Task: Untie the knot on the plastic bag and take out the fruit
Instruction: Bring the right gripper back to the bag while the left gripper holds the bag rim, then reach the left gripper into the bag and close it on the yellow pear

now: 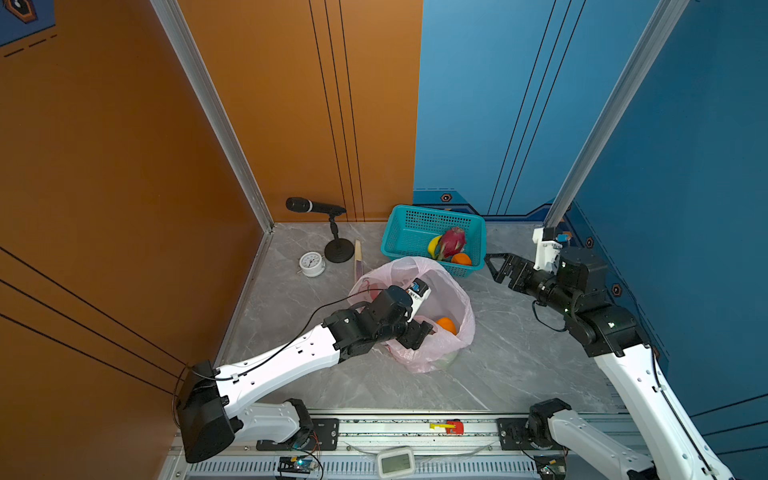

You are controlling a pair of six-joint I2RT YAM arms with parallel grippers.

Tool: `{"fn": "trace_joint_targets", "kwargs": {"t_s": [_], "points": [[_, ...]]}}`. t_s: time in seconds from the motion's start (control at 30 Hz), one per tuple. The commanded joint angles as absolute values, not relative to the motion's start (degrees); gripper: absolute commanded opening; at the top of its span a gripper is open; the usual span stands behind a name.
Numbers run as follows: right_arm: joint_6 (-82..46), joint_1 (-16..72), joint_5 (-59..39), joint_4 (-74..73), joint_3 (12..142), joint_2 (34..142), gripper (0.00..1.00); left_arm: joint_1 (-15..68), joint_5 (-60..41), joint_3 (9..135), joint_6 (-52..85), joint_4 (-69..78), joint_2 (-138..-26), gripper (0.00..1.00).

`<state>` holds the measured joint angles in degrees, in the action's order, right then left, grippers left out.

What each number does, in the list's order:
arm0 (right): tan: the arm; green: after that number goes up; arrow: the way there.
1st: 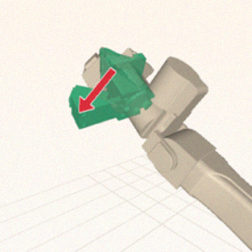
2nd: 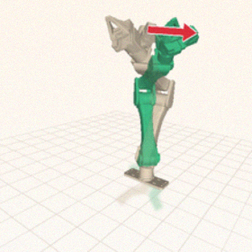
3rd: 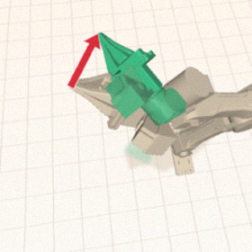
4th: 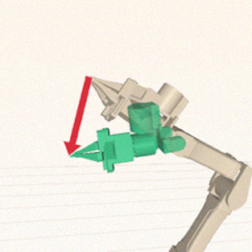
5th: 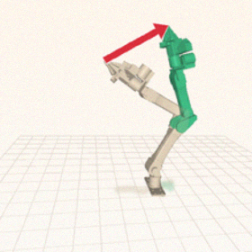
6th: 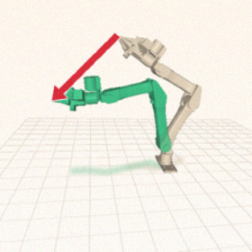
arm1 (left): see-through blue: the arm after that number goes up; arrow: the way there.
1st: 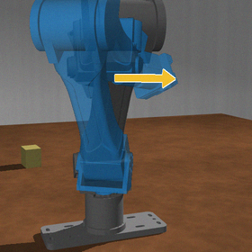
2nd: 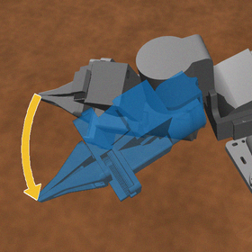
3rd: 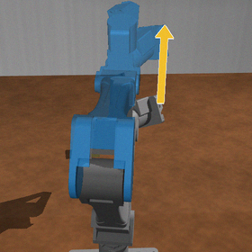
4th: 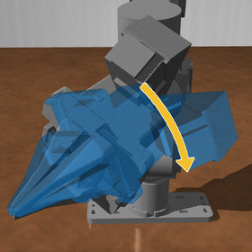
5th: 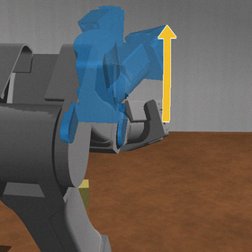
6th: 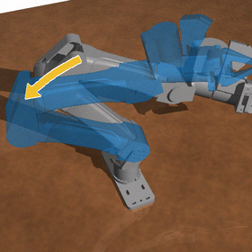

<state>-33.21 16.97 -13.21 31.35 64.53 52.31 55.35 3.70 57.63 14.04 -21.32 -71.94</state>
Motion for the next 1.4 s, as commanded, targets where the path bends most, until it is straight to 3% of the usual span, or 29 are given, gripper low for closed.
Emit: {"fn": "trace_joint_targets", "kwargs": {"t_s": [0.0,0.2,0.43,0.67,1.03,1.37], "points": [[-33.67,21.8,-11.32,33.69,60.44,51.73,1.0,56.05,7.54,55.92,15.86,-20.66,-70.98,0.68],[-35.07,33.97,-6.4,32.88,55.43,55.57,1.0,56.76,6.32,52.12,19.85,-20.08,-71.1,0.6],[-35.58,44.61,11.18,37.48,52.04,62.69,1.0,59.53,5.83,43.09,26.38,-13.65,-70.32,0.6],[-33.8,48.52,9.72,35.09,48.98,67.22,1.0,59.72,10.05,42.1,26.44,-10.28,-68.71,0.66],[-32.43,52.6,8.75,32.12,45.53,70.19,0.97,57.27,11.53,46.2,24.39,-13.03,-65.17,0.65],[-32.59,52.91,9.93,33.19,47.04,70.69,0.99,53.34,11.64,55.49,30.46,-17.49,-78.44,0.55]]}}
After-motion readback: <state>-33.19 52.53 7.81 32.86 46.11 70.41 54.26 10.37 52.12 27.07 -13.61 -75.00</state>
